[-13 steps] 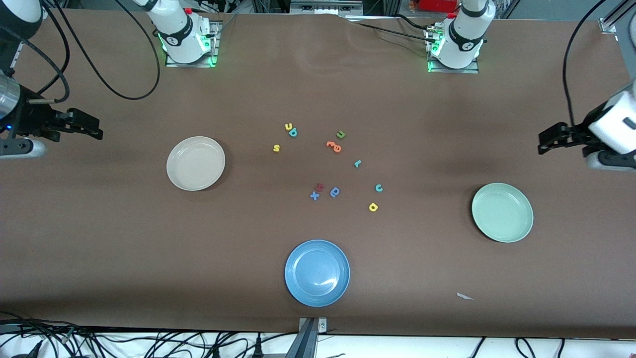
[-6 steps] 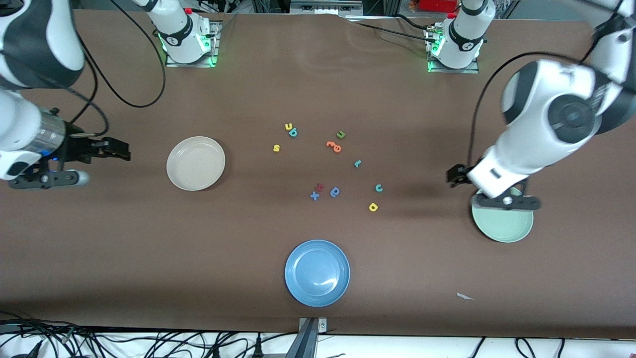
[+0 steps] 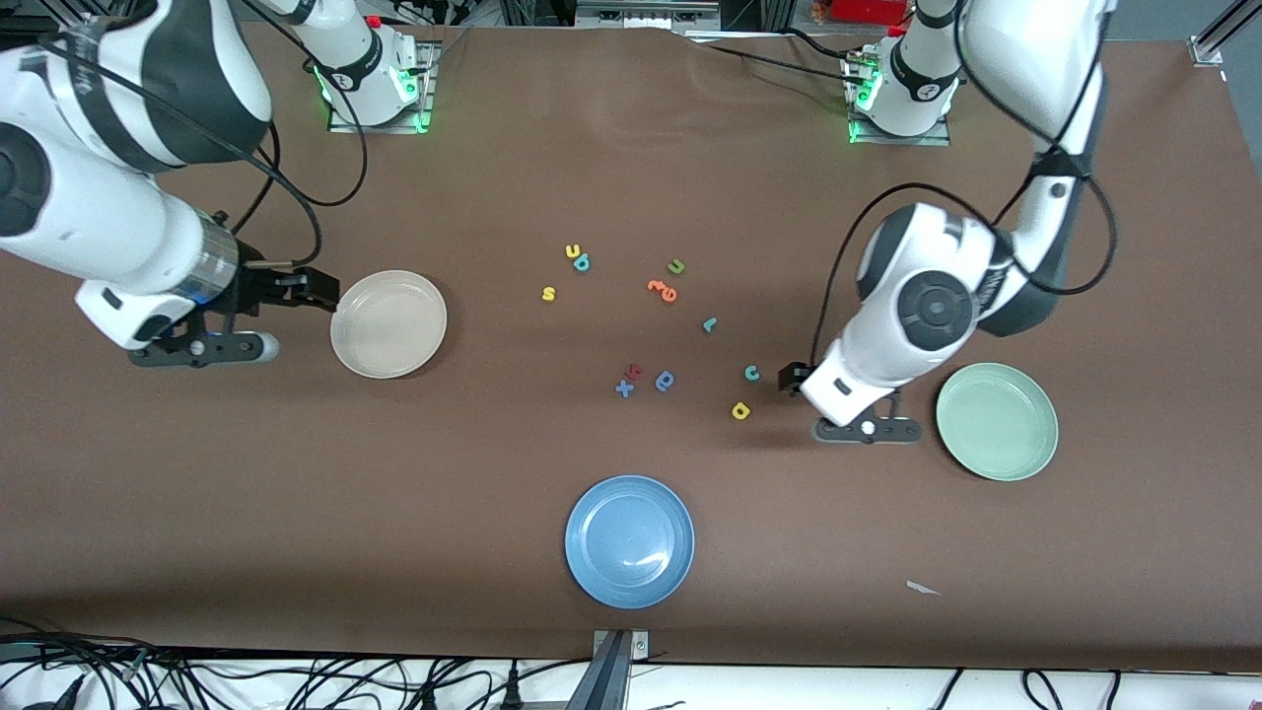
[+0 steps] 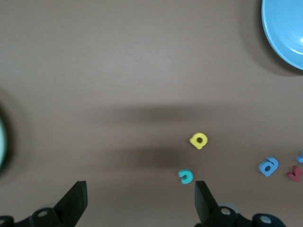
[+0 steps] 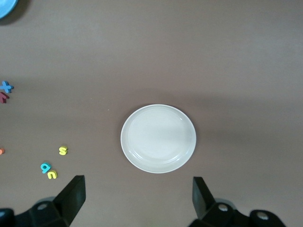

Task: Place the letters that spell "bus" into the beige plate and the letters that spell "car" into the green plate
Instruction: 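Move the right gripper toward the yellow s while the left gripper reaches letters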

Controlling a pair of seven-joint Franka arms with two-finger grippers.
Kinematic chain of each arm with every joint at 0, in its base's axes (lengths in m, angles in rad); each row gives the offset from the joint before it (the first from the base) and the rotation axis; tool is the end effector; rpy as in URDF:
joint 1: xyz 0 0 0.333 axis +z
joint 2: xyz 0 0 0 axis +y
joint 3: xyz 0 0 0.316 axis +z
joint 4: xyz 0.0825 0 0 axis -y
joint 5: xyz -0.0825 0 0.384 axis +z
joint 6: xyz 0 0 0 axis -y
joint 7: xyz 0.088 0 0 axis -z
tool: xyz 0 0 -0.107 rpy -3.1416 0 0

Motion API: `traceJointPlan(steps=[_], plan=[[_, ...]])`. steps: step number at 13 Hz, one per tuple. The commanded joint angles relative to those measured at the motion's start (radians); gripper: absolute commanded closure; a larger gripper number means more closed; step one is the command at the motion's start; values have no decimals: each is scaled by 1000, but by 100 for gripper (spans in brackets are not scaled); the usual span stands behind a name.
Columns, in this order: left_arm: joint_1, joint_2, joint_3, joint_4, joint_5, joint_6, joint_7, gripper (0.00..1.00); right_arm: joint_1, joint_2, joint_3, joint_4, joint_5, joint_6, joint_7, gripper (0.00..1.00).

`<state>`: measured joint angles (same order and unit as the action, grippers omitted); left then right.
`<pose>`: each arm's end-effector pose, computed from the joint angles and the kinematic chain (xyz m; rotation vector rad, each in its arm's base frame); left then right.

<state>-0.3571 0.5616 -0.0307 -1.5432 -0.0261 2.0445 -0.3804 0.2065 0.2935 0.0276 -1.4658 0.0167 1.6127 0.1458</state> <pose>0.6413 -0.2602 0.3202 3.1257 0.0147 -0.1102 0.6172 0.1468 0.5021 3.1266 0.1342 -0.2328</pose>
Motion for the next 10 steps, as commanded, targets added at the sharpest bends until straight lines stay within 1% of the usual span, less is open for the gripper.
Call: traceJointPlan(steps=[1,2,3,5,6,7,8,9,10], plan=[[-63,83,14,12,-34,60,-44,0,22,-31,49,-161,2,166,33,0],[-69,101,12,9,-35,72,-45,0,21,-56,81,-248,2,255,113,0],[-69,106,3,-4,-35,72,-37,0,20,-65,116,-304,2,312,197,0],[-56,112,-18,-24,-35,75,-26,1,20,-70,181,-369,0,372,289,0],[-56,113,-18,-32,-64,82,-26,3,20,-71,204,-401,0,406,320,0],[-49,116,-18,-50,-124,106,-28,5,20,-71,233,-454,0,474,363,0],[-48,110,-18,-90,-155,158,-28,5,20,-74,262,-525,0,568,445,0],[-48,100,-18,-136,-161,202,-34,5,20,-74,281,-589,-3,663,510,0],[-55,86,-20,-177,-161,238,-38,5,20,-70,290,-622,-1,714,535,0]])
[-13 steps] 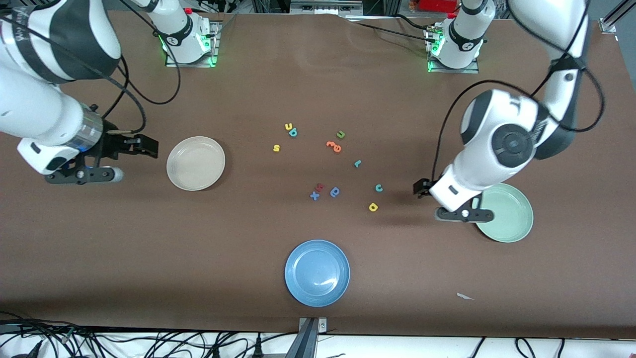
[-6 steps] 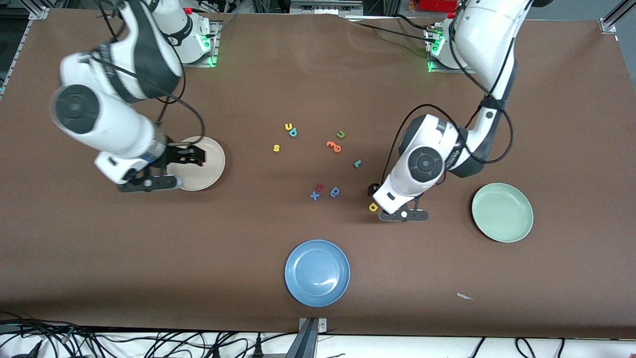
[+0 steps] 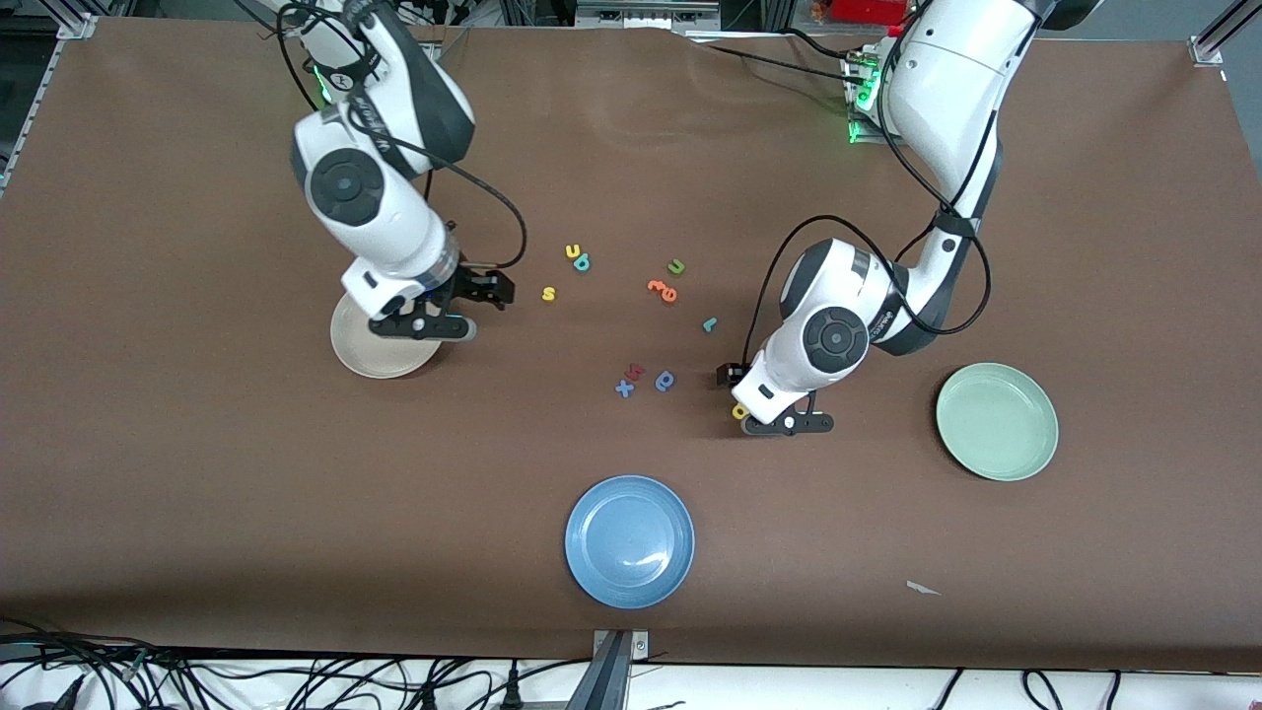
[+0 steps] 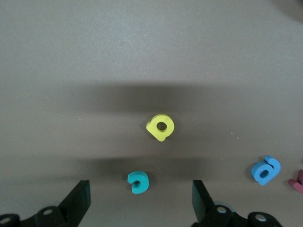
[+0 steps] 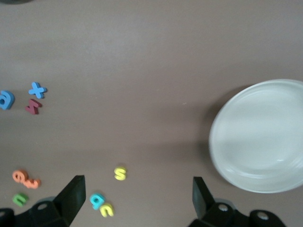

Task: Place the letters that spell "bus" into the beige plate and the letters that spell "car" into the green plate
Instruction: 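Move the right gripper toward the yellow s while the left gripper reaches letters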

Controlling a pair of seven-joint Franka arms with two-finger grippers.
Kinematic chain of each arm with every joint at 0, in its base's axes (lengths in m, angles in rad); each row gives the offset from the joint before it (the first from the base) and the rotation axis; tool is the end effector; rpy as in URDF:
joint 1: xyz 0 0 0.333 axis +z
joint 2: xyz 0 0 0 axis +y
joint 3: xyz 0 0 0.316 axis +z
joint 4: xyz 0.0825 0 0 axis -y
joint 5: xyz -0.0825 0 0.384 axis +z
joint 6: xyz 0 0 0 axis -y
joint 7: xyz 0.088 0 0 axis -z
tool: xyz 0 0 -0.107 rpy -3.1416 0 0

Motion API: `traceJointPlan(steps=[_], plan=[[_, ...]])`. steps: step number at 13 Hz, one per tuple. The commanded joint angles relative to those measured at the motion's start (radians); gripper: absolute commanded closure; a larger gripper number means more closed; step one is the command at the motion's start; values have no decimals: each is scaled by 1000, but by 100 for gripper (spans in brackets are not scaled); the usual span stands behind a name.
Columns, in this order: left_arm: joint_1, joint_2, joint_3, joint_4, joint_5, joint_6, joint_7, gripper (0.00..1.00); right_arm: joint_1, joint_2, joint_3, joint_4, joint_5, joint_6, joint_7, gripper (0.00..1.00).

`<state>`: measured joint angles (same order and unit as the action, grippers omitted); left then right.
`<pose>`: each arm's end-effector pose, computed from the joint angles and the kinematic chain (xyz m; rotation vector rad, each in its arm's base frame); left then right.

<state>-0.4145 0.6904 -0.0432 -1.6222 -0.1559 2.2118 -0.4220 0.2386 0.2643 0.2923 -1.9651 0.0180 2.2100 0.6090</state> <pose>0.6100 -0.3025 0.2110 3.0395 0.1102 -0.2352 0.5223 0.2997 0.3445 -3.0658 0.1506 0.0856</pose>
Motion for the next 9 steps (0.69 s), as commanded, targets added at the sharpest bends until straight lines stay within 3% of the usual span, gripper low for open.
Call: traceJointPlan(steps=[1,3,6,9], plan=[[-1,-61,-9,-148,-31,119,0,5,-12,-30,40,-132,-3,132,115,0],[-6,-92,-10,-202,-31,152,-12,5,-12,13,76,-135,-19,166,196,0],[-36,-106,-14,-275,-28,275,-72,9,-5,90,80,-164,-24,279,260,0],[-59,-103,-12,-278,-19,290,-110,13,27,174,88,-163,-145,347,369,0]])
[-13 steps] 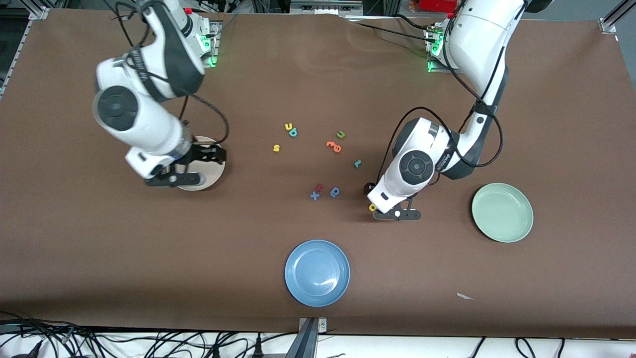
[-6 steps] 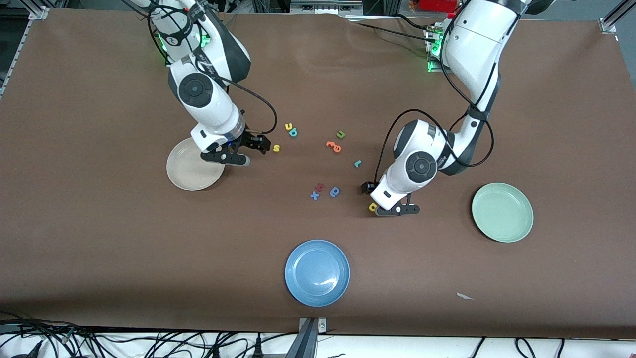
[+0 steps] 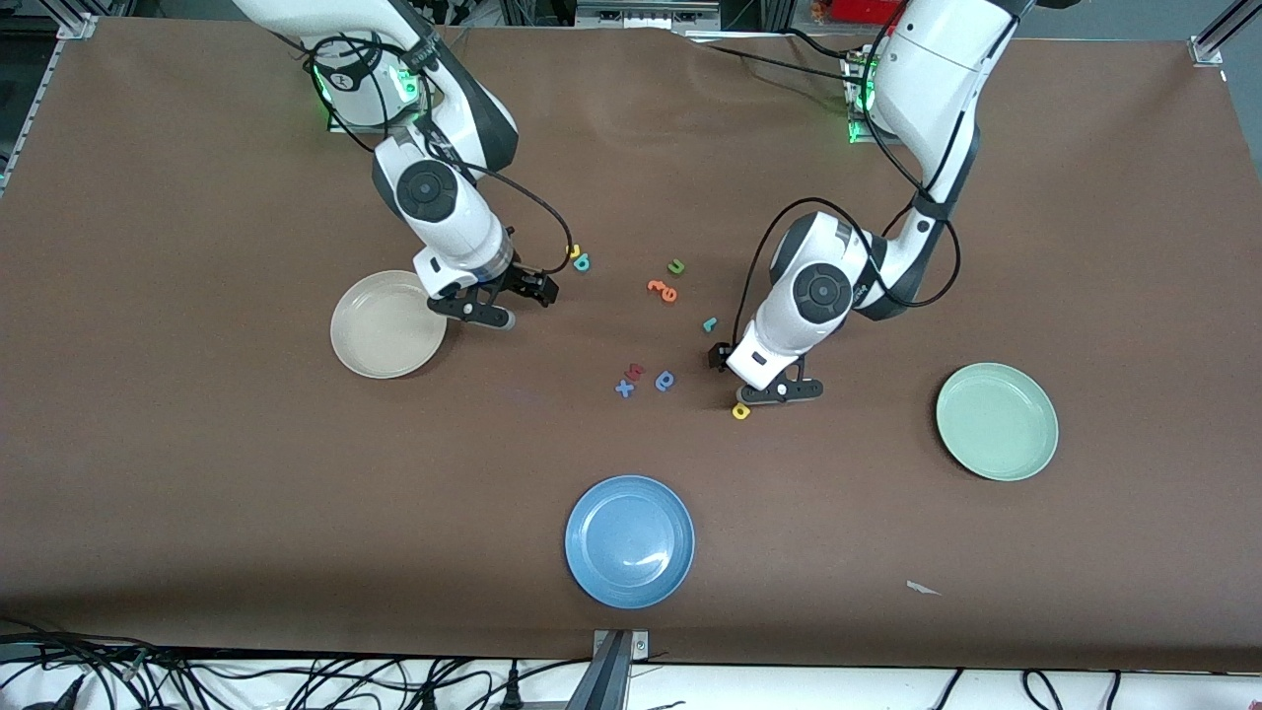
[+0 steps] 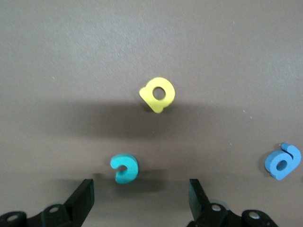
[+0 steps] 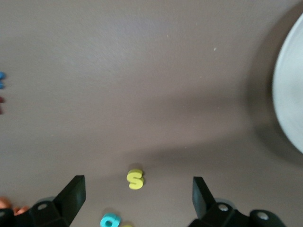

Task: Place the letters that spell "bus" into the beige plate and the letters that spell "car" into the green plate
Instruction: 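Move the right gripper toward the yellow s while the left gripper reaches letters, then grasp the yellow s with the right gripper while the left gripper grasps teal c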

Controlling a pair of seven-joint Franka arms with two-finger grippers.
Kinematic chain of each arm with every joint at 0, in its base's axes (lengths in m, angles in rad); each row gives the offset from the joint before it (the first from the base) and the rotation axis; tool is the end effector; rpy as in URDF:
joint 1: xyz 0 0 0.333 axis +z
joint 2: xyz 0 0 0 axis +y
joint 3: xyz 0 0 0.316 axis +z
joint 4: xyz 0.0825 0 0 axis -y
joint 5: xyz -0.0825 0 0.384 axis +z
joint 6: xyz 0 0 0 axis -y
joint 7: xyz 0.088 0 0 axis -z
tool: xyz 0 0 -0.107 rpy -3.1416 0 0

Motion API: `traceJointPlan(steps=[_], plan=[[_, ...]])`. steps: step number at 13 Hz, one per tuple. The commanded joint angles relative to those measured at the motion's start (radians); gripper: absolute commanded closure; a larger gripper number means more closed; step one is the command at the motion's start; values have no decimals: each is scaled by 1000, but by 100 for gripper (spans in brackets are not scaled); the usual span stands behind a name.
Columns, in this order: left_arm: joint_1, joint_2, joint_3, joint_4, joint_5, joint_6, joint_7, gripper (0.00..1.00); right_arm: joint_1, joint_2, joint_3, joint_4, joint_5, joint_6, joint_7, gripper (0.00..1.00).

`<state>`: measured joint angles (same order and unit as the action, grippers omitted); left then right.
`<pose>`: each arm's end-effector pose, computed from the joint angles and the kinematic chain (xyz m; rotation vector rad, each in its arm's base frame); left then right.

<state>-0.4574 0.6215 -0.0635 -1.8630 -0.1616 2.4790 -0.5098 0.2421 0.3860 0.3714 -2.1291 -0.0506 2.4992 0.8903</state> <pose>0.5551 -0.3155 0.1814 3.0181 0.1942 -0.1095 0.4718 0.3309 0.2383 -3.0278 0.3991 0.0975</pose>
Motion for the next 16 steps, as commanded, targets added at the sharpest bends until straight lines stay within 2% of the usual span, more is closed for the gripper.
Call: traceJointPlan(steps=[1,3,4,9,12,14,16], plan=[[-18,-32,10,-38,-10,23,-24,15,41,94,9,6,-144,100,169,0],[-18,-23,10,-32,39,23,-42,18,81,134,7,14,-268,115,281,0],[-15,-22,10,-30,62,23,-52,19,80,139,7,12,-291,115,292,0],[-15,-14,18,-24,90,17,-52,27,80,148,7,9,-313,115,292,1],[-15,-6,19,-18,91,15,-53,36,80,154,7,9,-331,119,292,18],[-15,1,22,-13,91,15,-53,41,80,160,7,3,-334,127,292,23],[-15,1,25,-13,91,15,-52,44,82,160,7,1,-345,127,292,35]])
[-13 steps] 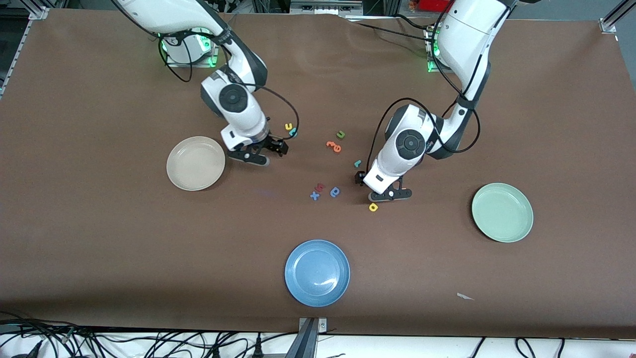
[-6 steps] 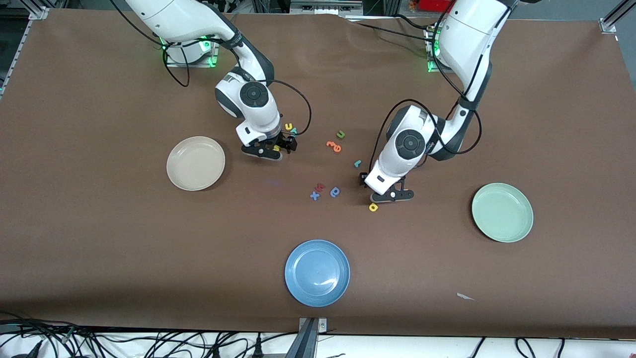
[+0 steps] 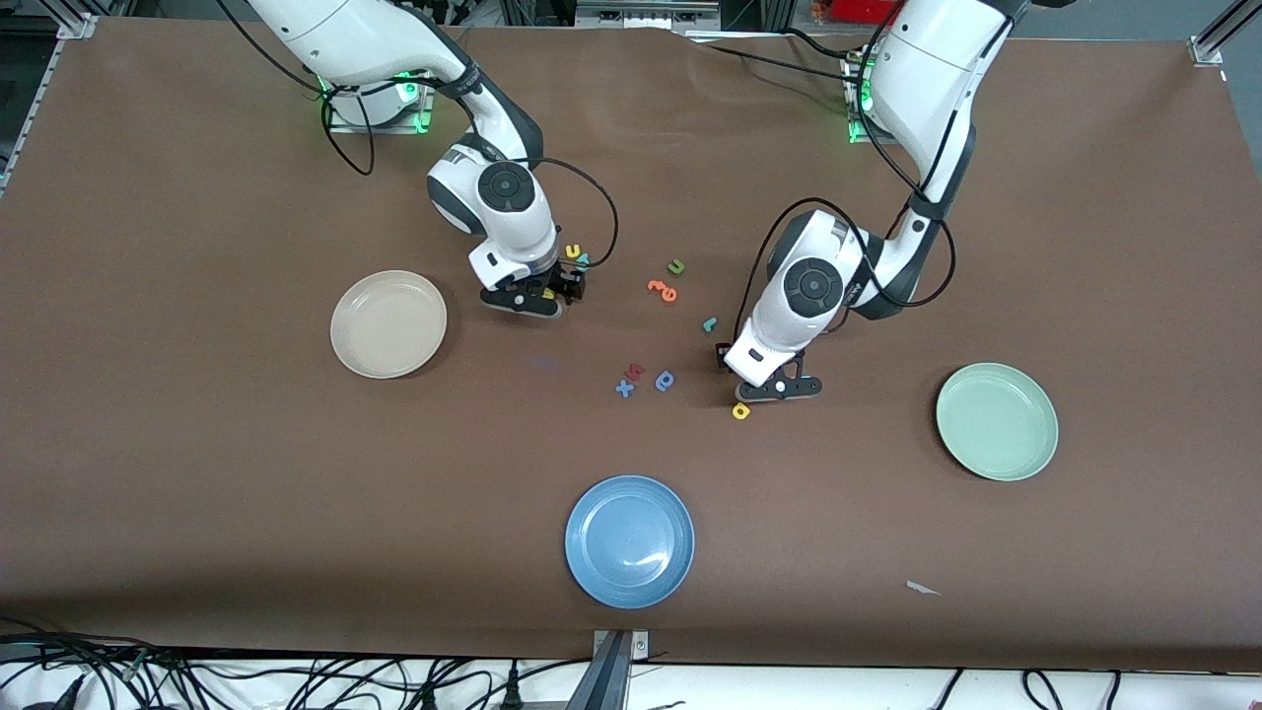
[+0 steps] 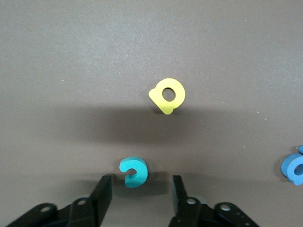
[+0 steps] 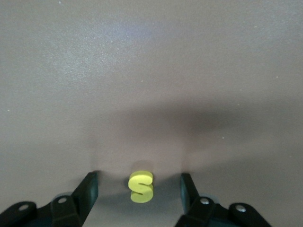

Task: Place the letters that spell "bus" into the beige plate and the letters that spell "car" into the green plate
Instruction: 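Grasp the yellow s with the right gripper while the left gripper grasps teal c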

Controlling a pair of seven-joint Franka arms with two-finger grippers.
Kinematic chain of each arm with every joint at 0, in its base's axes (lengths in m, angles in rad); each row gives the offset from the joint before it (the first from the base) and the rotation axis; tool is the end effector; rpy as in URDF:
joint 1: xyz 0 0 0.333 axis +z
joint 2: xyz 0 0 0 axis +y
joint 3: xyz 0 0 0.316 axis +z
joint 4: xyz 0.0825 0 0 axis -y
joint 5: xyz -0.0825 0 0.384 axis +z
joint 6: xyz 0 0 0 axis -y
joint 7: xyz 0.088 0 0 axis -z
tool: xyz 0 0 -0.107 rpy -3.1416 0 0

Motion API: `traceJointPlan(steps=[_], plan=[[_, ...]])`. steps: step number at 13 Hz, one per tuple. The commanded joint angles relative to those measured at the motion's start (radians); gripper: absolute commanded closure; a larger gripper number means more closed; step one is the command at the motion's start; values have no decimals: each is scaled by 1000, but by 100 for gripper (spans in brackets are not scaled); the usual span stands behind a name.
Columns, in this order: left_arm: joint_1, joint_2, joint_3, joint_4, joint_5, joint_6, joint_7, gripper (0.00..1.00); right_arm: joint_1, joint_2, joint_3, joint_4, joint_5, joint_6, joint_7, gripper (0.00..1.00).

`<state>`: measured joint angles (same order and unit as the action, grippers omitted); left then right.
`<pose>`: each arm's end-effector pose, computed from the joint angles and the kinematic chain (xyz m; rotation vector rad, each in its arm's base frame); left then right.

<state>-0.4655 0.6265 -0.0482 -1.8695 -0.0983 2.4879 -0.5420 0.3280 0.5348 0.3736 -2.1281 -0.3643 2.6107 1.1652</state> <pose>0.5550 -0.3110 0.1762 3.0638 0.1774 -0.0788 0.4279 0.3764 0.1697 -3.1173 0.3059 -0.0026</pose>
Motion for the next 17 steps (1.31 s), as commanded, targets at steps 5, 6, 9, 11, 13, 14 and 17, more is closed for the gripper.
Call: traceJointPlan(steps=[5,6,9,11,13,14,17], plan=[[-12,10,18,4,28,6,-23,52,-6,-19,5,-24,-48,14,13,70],[-12,12,18,4,28,6,-23,54,-6,-33,5,-35,-47,14,8,81],[-12,15,25,6,28,6,-23,62,-7,-52,5,-49,-47,14,5,100],[-12,22,25,18,28,6,-23,69,-10,-77,5,-56,-47,5,-4,100],[-12,22,27,18,28,6,-23,74,-46,-136,5,-76,-44,-10,-59,100],[-12,22,25,18,28,6,-23,76,-66,-165,5,-81,-42,-50,-111,100],[-12,19,25,18,38,6,-23,81,-128,-228,8,-88,-38,-153,-261,100]])
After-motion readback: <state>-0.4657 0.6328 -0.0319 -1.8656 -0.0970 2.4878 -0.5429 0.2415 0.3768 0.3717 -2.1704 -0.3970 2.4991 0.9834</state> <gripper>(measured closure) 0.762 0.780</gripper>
